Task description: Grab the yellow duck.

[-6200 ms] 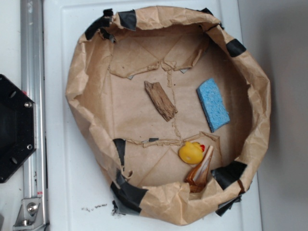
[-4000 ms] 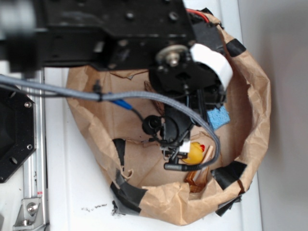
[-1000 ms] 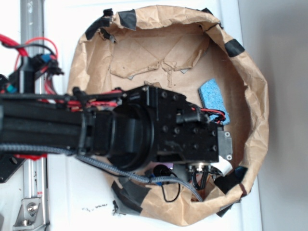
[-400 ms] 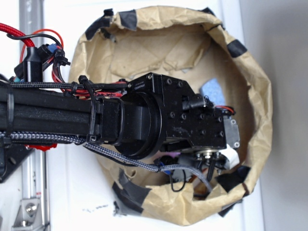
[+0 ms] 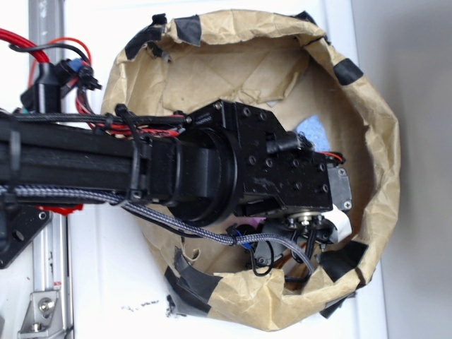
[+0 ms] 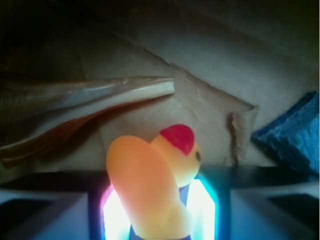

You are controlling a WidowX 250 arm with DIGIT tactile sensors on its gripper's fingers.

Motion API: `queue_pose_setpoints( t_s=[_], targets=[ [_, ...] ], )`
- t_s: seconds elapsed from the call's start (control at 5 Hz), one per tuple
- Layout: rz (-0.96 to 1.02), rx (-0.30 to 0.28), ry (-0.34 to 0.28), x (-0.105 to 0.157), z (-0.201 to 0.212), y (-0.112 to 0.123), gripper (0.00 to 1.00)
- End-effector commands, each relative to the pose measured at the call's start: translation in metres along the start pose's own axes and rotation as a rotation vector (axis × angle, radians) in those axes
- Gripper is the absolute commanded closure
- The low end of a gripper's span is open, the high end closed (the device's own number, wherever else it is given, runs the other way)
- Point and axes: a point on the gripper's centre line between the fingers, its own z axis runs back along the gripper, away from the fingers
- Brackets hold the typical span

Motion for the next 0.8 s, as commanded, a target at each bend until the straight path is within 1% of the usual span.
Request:
queue_pose_setpoints(
  t_s=[0.0,0.2,0.4,0.6],
  targets=[
    [0.285,0.06,-0.102,-0.026,0.091,0.032,1.0],
    [0.455,0.095,-0.021,-0.035,0.115,0.027,1.0],
    [0.505,0.158,0.032,-0.036,0.122,0.024,1.0],
    [0.484,0.173,0.015,-0.034,0.12,0.023,1.0]
  ],
)
